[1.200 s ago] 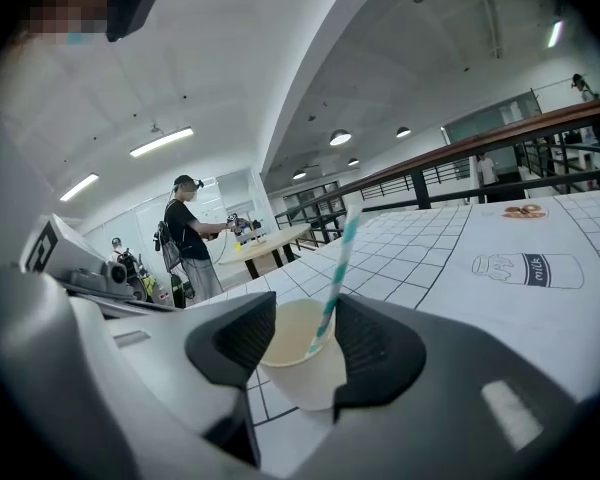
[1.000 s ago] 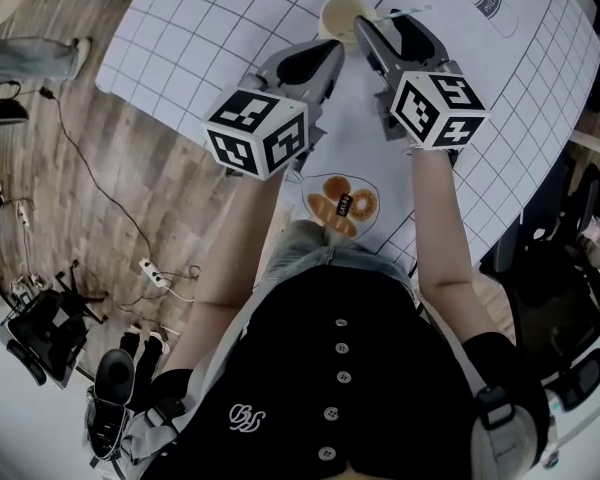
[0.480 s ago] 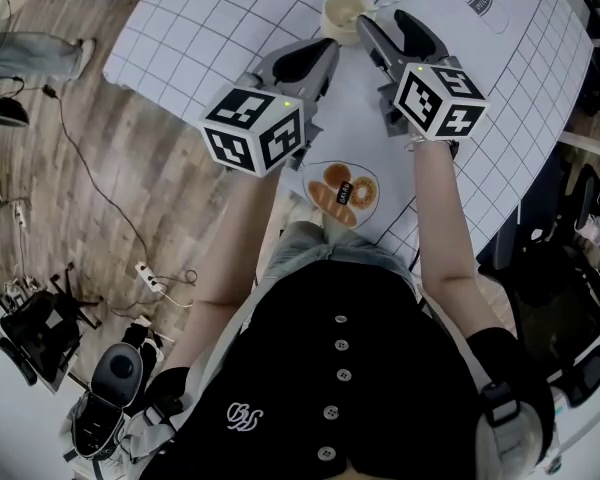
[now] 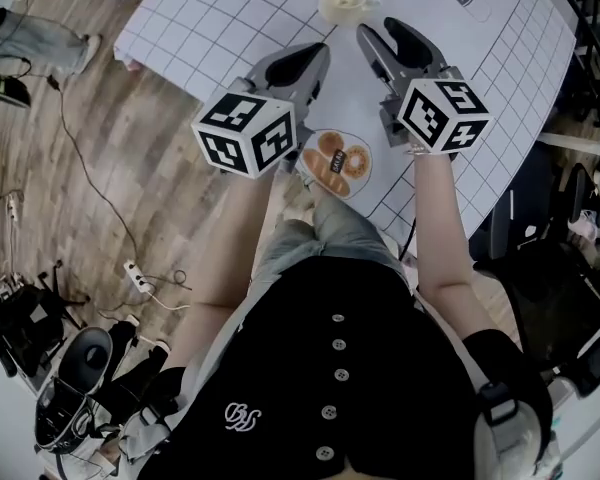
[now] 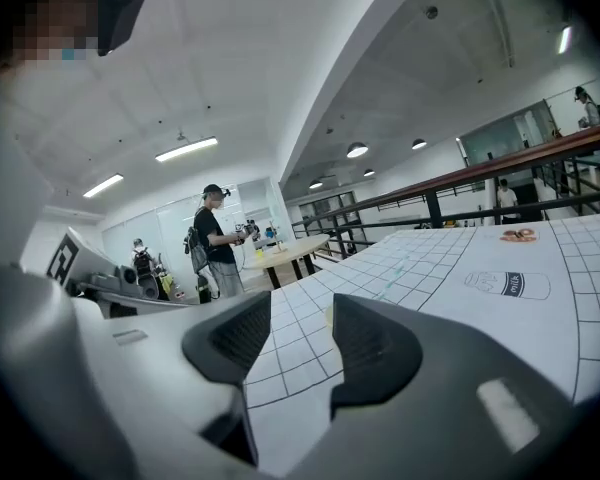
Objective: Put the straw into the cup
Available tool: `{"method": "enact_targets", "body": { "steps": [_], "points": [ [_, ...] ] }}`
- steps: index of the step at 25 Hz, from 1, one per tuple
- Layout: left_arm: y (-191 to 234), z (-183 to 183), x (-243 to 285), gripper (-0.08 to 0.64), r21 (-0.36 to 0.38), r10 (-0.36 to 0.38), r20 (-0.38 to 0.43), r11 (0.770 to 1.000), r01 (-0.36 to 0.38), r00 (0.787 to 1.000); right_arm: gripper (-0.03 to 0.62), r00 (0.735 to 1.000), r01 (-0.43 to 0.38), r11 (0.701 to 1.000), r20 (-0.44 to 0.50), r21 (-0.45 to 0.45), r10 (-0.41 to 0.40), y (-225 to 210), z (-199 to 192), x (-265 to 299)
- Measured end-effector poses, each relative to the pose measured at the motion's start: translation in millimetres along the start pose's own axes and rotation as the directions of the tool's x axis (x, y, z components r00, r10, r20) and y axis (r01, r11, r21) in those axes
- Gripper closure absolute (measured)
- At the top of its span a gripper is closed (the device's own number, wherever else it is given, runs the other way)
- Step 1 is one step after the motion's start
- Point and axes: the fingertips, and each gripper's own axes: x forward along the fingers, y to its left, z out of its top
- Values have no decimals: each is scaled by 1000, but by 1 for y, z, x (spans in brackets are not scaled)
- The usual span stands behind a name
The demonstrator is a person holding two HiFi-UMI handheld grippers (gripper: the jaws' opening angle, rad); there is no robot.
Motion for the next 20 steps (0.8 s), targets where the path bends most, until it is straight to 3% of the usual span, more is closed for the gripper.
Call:
{"method": "enact_targets", "body": {
  "steps": [5,10,15,20],
  "points": [
    [-30,-1,-30,561,19,5,25,1000,-5,1000,470,999,-13,1000,48,-24,14,30,1,-44],
    [-59,-7,-63,561,46,20,52,999,-22,998,487,993,-61,997,98,-56,67,67,4,-84],
    [-87,-24,-95,561,57,38,62,997,-42,997,584,982,-83,993,164,-83,95,96,7,-130],
    [-111,-37,-120,561,69,36,76,997,-42,996,591,972,-109,988,195,-108,128,121,7,-169]
  ]
}}
